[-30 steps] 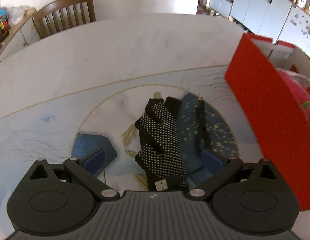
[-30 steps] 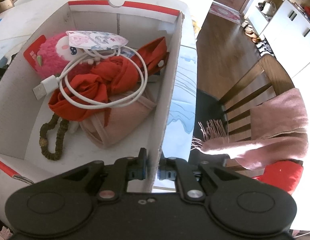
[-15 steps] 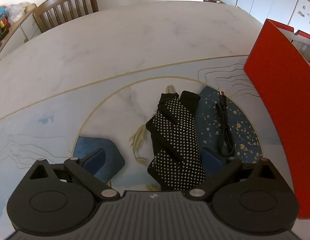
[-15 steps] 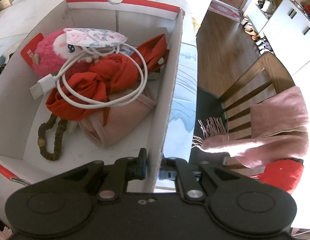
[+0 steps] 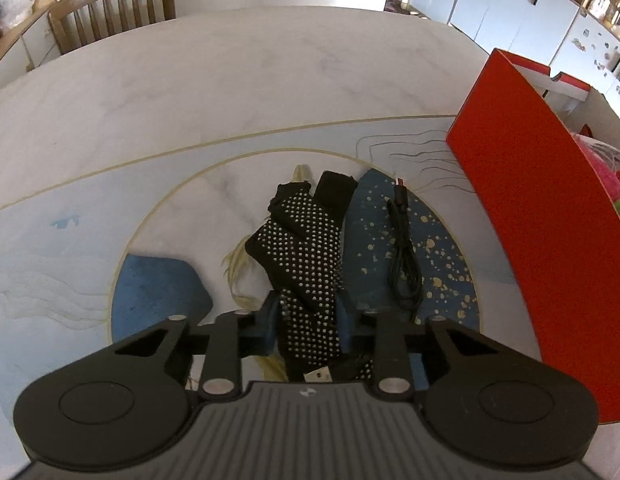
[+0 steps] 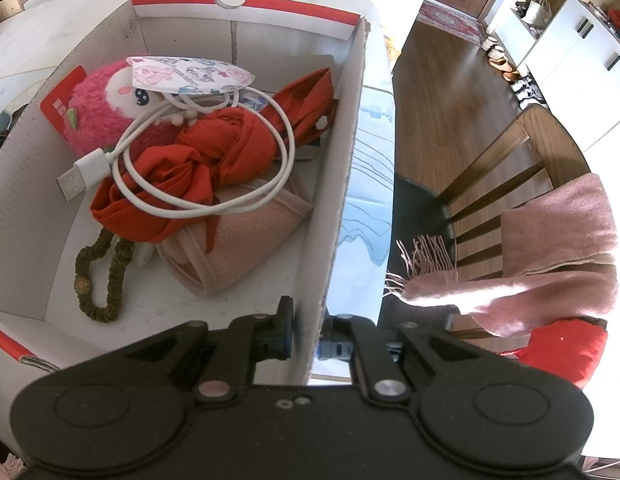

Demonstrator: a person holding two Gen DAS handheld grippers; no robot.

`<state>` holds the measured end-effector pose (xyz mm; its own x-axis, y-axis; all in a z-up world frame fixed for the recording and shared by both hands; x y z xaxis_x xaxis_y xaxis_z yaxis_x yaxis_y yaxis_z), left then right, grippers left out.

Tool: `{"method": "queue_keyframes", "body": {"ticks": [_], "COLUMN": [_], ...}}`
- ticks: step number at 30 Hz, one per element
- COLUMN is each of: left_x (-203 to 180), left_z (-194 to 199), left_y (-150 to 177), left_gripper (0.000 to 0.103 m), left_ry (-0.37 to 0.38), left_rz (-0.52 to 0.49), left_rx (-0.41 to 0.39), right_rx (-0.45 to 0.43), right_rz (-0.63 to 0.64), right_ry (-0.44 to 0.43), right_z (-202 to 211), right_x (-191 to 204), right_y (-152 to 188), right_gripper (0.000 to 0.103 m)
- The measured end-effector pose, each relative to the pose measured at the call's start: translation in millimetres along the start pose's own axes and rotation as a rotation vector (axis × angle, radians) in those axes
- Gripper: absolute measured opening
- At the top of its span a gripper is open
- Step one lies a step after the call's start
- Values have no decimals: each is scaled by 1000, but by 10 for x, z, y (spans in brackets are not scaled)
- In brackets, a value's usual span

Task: Organize objects
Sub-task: 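Close the left gripper on the black dotted glove, then lift and carry the glove with the left gripper to the box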

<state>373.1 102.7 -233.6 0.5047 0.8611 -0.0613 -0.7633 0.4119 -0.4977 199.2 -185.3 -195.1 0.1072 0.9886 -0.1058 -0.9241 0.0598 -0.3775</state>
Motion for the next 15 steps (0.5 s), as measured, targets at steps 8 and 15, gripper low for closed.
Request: {"method": "queue_keyframes", "body": {"ticks": [8,15], "left_x": [229,360], "left_z": [282,654], "left_y": [20,9], "left_gripper": [14,13], "left_ry": [-27,-45], "left_rz": [63,94], "left_rx": [-46,-129], "right_rx": [-9,-17], "right_rz": [1,4], "right_ry": [-2,-4], "right_z": [5,19], "right_x": [-10,1], "right_y": [7,-9], "right_gripper": [8,8]}}
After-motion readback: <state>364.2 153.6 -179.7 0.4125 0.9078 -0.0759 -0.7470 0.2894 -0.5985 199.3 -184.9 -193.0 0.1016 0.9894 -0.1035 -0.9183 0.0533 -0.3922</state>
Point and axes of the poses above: each gripper's, at about its wrist camera, not at the fingertips, and z roughly against the way its jaws point, x to its left, y to its underside, the point moved 9 cm from there along -z, roughly the way its jaws point, and after that the axes turned 3 degrees about -x, right-handed, at the moved point
